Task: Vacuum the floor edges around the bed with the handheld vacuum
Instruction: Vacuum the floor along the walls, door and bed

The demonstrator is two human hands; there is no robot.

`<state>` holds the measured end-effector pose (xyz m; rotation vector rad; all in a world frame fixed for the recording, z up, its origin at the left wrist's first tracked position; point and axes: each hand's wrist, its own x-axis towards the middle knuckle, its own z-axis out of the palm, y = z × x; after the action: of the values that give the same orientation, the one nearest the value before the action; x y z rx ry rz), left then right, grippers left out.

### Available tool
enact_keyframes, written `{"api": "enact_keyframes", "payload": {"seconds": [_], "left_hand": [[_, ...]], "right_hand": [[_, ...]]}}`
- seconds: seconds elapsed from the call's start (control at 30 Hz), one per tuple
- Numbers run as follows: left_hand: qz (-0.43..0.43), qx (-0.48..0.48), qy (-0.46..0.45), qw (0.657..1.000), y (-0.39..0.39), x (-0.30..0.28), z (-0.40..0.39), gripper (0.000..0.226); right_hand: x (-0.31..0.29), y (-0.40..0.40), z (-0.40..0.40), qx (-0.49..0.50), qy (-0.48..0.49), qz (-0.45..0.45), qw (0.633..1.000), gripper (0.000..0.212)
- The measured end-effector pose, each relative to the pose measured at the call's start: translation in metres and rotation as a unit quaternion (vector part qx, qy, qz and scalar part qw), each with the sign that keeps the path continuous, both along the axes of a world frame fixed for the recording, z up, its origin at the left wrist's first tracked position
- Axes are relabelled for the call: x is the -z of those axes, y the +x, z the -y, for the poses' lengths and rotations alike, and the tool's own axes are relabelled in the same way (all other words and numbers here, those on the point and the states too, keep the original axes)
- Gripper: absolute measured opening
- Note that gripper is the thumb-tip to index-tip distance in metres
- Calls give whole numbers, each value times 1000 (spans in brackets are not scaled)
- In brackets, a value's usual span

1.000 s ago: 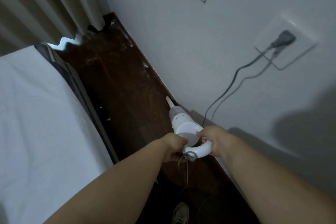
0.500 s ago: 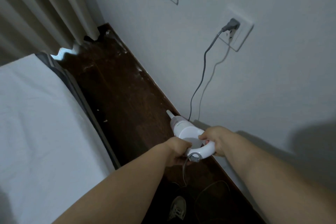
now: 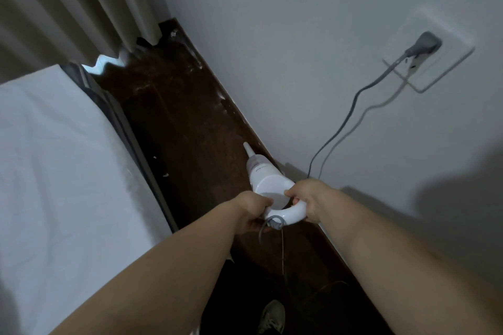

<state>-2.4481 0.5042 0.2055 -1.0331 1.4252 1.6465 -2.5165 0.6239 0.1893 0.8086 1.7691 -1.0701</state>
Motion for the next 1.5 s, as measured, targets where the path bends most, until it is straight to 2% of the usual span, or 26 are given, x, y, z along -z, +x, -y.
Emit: {"api": "enact_keyframes", "payload": {"seconds": [0.23,0.37,0.47,0.63,1.03,1.17,1.37,1.5], "left_hand": [[6,-2,4,1000,-61,1,74,37],[5,1,5,1000,-104,-2,119,35],[1,-1,6,1000,-134,-4,148,35],[10,-6,7,1000,-174,-4,190,37],[21,-20,-9,1000,-238,-4,240,38],[26,-26,-26,999,-263,1,257,38],[29,-27,-23,999,-292,11,280,36],[32,-22,-5,999,-310,17,309,32]], "right_hand": [[0,-63,74,-17,5,14,1000,6],[-3,-107,118,-12,-1,14,1000,5],[-7,-138,148,-9,-4,14,1000,17],[-11,-177,192,-6,-7,14,1000,17],[-5,-243,244,-4,-9,12,1000,39],[-6,-264,261,3,-5,9,1000,33],[-5,-293,292,-14,10,9,1000,41],[-7,-309,318,-19,18,8,1000,34]]}}
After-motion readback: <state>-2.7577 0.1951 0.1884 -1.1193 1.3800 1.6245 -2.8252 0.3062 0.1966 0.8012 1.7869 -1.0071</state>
